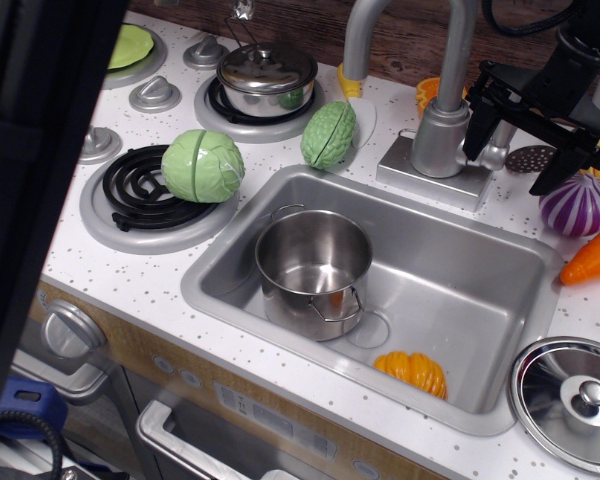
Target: Turn lever vertical to front
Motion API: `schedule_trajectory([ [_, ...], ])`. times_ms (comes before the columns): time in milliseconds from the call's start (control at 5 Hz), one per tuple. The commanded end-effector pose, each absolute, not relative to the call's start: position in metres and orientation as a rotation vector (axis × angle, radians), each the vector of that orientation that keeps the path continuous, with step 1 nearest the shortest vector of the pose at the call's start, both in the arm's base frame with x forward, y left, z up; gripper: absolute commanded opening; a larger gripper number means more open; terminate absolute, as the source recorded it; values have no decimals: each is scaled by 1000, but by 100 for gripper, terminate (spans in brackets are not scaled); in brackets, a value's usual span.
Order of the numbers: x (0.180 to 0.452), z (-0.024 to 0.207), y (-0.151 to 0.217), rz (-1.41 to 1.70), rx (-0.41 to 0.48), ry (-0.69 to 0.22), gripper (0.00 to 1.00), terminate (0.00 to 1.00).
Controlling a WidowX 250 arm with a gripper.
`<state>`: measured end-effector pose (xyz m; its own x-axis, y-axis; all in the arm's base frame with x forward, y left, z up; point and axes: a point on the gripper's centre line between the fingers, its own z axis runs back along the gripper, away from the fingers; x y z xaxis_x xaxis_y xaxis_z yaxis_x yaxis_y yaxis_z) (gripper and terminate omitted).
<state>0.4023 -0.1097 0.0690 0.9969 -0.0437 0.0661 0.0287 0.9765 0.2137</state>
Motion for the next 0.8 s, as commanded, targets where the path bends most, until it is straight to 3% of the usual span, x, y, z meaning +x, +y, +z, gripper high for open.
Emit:
schedule_trajectory([
  [0, 402, 69, -110, -37, 214, -71, 100, 0],
  [200, 414, 80, -102, -17, 315, -190, 100, 0],
  [600, 431, 106, -104, 51, 386, -356, 100, 0],
])
